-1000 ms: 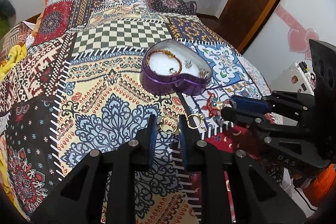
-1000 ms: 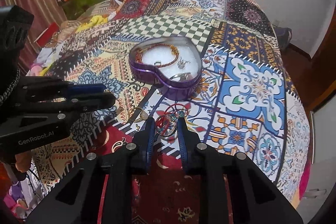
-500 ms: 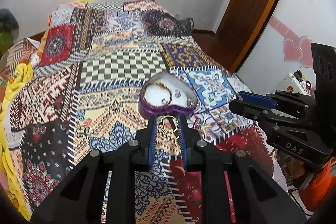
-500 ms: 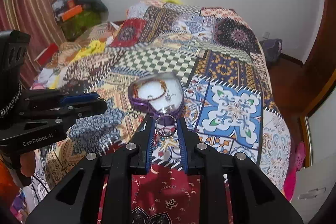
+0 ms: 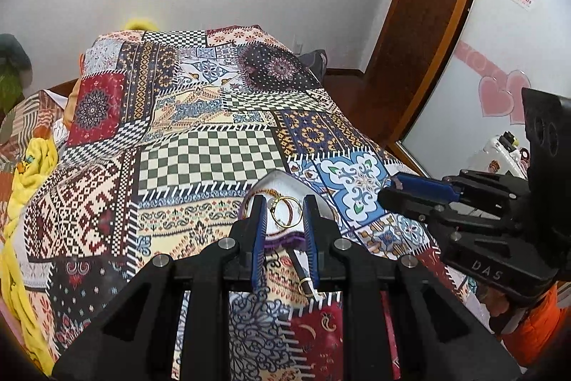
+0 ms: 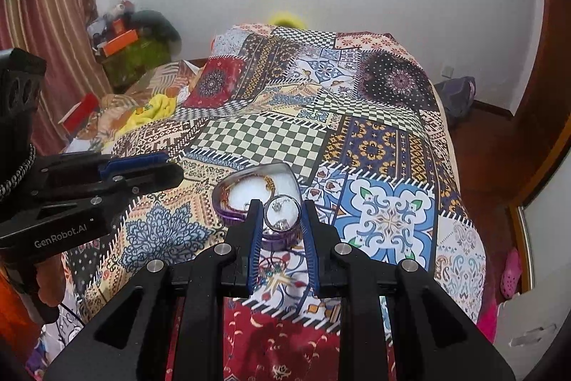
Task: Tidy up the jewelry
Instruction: 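Carry the earring and ring over the heart tin and release them, then open both tools over the heart tin and lift them away, then grasp a gold hoop earring with the left tool while the right tool grasps the red beaded bracelet, then carry the earring and red bracelet into the heart tin and open both tools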
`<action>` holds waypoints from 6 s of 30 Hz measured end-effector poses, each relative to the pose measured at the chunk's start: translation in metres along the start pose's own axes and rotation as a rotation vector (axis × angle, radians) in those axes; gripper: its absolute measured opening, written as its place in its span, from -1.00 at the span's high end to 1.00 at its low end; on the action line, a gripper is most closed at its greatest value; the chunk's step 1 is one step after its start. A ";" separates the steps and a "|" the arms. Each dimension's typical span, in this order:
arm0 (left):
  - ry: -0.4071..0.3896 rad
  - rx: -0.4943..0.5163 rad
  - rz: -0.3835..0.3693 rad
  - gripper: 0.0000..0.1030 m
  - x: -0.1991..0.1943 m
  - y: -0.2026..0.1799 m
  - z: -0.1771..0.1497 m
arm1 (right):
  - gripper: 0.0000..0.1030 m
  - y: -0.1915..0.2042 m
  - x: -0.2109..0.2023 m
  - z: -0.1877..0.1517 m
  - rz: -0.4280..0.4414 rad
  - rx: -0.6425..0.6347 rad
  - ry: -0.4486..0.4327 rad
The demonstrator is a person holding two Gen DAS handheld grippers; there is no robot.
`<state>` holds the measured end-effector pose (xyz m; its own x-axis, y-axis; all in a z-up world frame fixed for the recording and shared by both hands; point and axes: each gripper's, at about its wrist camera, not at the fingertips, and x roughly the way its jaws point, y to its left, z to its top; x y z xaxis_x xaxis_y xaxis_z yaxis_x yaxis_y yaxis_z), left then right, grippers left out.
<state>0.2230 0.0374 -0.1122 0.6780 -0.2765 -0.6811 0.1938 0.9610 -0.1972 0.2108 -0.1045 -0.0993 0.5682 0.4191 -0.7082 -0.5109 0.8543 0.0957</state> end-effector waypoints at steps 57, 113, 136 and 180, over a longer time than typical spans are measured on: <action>0.126 -0.022 -0.021 0.62 0.050 0.019 0.000 | 0.32 0.004 0.057 -0.002 0.017 -0.061 0.126; 0.276 0.040 -0.029 0.56 0.068 -0.016 -0.071 | 0.31 -0.013 0.038 -0.052 0.026 0.021 0.226; 0.197 -0.037 0.019 0.56 0.038 0.015 -0.065 | 0.61 0.021 0.067 -0.051 0.028 -0.048 0.248; 0.014 0.012 0.042 0.56 0.005 0.008 0.000 | 0.84 0.012 0.007 0.020 0.041 -0.031 -0.020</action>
<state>0.2283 0.0437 -0.1172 0.6755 -0.2356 -0.6987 0.1738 0.9718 -0.1596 0.2216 -0.0853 -0.0892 0.5589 0.4597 -0.6901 -0.5533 0.8266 0.1026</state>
